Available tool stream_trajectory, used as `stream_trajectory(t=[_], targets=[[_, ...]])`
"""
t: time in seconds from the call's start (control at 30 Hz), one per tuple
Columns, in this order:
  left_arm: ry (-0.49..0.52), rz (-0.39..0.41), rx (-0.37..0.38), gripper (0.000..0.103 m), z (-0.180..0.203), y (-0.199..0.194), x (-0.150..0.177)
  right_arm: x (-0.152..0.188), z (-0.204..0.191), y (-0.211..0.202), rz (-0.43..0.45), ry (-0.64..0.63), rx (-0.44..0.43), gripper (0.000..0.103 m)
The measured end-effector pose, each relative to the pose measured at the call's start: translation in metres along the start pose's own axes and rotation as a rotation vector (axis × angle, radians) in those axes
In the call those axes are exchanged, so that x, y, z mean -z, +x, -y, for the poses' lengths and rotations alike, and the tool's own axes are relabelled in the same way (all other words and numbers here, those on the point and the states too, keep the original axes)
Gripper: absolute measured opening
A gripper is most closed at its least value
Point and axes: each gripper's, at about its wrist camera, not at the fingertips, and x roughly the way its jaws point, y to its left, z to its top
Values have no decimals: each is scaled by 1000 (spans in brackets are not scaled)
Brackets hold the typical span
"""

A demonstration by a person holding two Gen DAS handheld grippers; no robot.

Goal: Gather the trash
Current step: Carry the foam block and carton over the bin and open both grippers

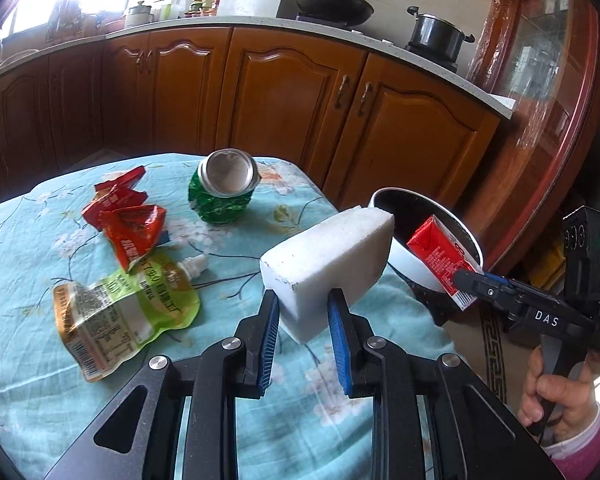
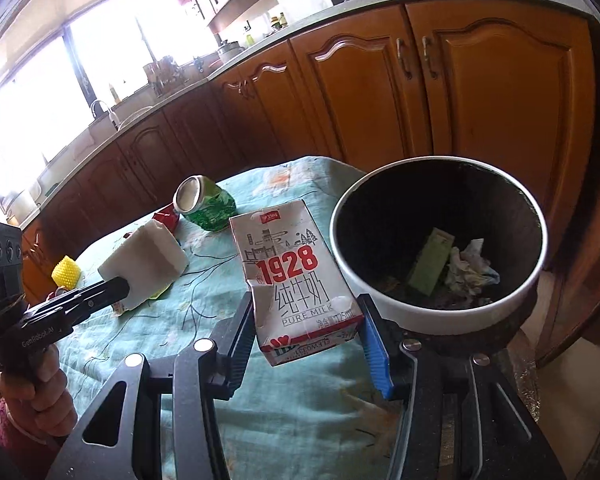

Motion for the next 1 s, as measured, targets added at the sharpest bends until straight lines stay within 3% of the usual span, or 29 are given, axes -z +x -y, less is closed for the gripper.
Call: stream_trajectory(t=[0.37,1.0], targets=[[54,-31,21,24,39,40,-18,-12,43,-18,45,60,69,50],[136,-54,28,24,92,96,-57,-33,78,-15,54,75,145,50]])
